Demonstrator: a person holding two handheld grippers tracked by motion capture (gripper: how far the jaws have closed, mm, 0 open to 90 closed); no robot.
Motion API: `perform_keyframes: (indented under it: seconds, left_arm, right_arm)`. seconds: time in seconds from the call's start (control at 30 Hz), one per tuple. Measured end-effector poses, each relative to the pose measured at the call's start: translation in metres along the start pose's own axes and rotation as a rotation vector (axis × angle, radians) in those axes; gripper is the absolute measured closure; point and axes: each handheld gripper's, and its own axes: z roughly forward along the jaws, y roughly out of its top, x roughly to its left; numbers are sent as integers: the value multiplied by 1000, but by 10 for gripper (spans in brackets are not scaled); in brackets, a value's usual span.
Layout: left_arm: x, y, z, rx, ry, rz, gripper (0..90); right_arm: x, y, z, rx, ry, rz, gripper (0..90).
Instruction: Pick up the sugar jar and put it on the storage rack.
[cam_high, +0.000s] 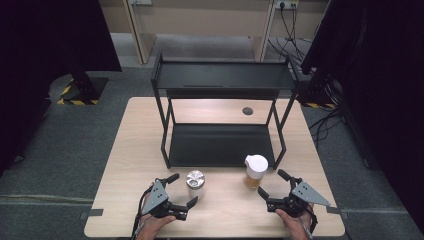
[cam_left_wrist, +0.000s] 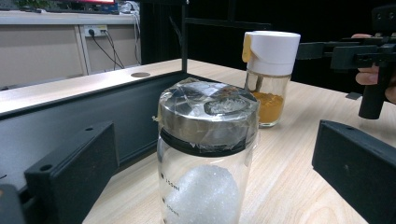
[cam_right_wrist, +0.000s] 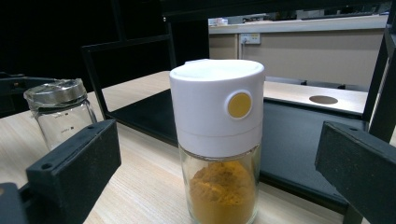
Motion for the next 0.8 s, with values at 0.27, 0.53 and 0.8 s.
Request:
perform_keyframes:
  seconds: [0.27, 0.53, 0.8]
  left_arm:
    - [1, -1, 0, -3, -3, -8, 0]
    - [2, -1, 0, -7, -8, -17, 0]
    - [2, -2, 0, -10, -14, -19, 0]
  right_arm:
    - [0, -1, 0, -2, 0, 4, 5]
    - [0, -2, 0, -5, -1, 9, 5]
    - [0, -3, 0, -9, -2, 12, 5]
